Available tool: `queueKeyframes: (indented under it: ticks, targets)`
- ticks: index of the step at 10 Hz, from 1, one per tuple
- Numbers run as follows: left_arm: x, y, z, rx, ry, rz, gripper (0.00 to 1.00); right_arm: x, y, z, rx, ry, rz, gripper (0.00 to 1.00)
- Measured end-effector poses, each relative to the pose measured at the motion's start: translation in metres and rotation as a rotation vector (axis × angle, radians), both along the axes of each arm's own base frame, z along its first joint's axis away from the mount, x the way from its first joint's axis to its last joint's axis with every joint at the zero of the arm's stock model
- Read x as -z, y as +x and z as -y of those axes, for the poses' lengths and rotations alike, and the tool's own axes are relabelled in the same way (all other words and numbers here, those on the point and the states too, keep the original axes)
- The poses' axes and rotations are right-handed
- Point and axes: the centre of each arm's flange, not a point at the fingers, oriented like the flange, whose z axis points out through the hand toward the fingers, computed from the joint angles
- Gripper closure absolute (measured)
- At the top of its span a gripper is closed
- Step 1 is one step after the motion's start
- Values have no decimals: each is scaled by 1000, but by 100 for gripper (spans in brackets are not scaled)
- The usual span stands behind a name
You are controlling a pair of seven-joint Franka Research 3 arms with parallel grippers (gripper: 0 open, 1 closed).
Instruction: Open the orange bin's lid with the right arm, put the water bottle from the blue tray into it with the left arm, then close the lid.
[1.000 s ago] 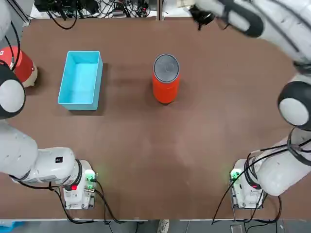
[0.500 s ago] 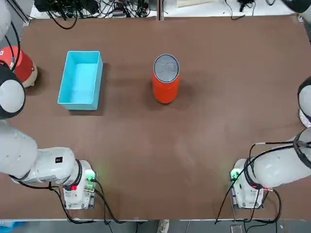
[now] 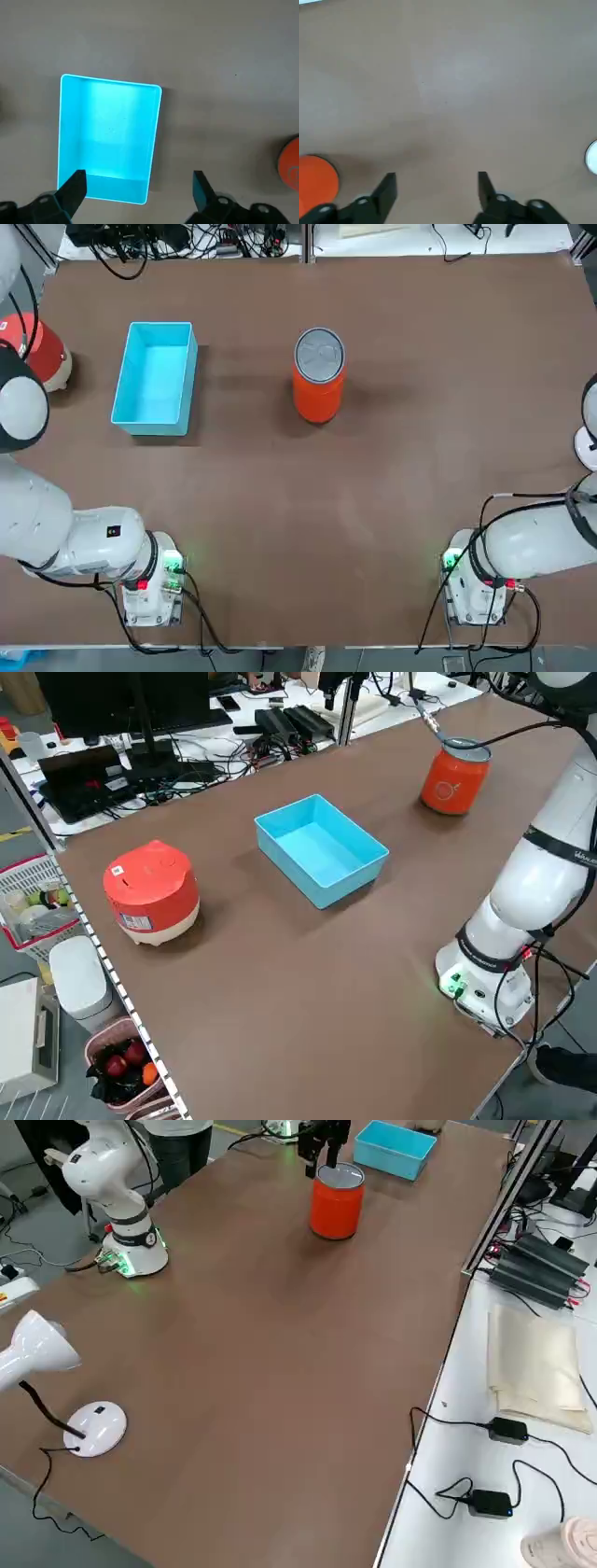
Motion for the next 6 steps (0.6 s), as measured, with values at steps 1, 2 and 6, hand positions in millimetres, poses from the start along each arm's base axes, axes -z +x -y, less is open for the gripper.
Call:
queueKeyframes:
  ticks: [1, 2, 6]
  targets:
    - [0, 0, -1, -1, 0, 0, 0, -5, -2, 21, -22, 0, 3, 0]
    - [0, 0, -2, -2, 0, 1, 0, -9, -4, 36, -37, 0, 6, 0]
    - [-1, 0, -2, -2, 0, 2, 0, -6, -11, 50, -62, 0, -4, 0]
